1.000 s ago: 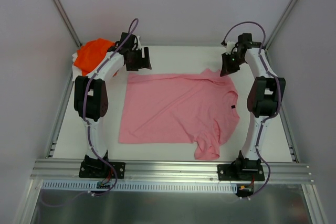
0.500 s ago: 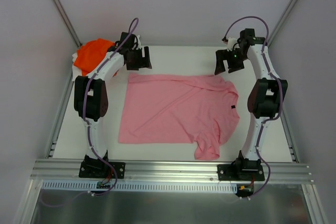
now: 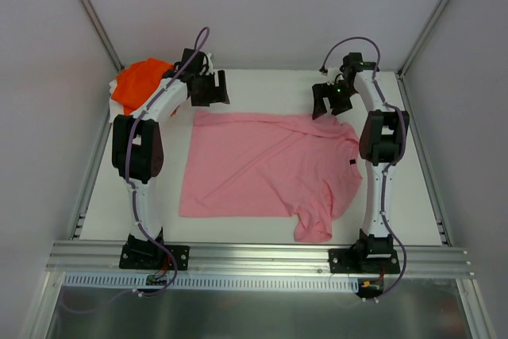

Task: Fold and stack the t-shirts
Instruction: Flatten out the tshirt

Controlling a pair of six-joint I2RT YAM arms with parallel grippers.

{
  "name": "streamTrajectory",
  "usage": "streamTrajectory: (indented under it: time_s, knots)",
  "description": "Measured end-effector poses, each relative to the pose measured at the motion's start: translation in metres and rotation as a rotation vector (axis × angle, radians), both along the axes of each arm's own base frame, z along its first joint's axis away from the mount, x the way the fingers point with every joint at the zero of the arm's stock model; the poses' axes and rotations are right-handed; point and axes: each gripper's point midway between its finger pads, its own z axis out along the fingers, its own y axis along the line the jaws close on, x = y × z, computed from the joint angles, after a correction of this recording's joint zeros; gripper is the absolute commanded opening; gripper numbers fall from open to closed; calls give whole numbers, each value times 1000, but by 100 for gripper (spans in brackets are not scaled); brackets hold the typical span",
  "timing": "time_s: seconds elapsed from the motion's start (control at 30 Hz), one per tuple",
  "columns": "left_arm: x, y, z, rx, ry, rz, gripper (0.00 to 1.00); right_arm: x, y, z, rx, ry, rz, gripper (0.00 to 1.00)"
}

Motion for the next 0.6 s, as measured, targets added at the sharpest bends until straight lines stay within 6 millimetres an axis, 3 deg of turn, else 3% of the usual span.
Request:
streamTrajectory:
  time_s: [0.3, 0.6]
  knots:
    - [-2, -1, 0, 1, 7, -2, 76, 1, 4, -5, -1, 2, 7, 94]
    - [-1, -4, 4, 0, 2, -7, 76, 21, -17, -3, -57, -61, -40, 94]
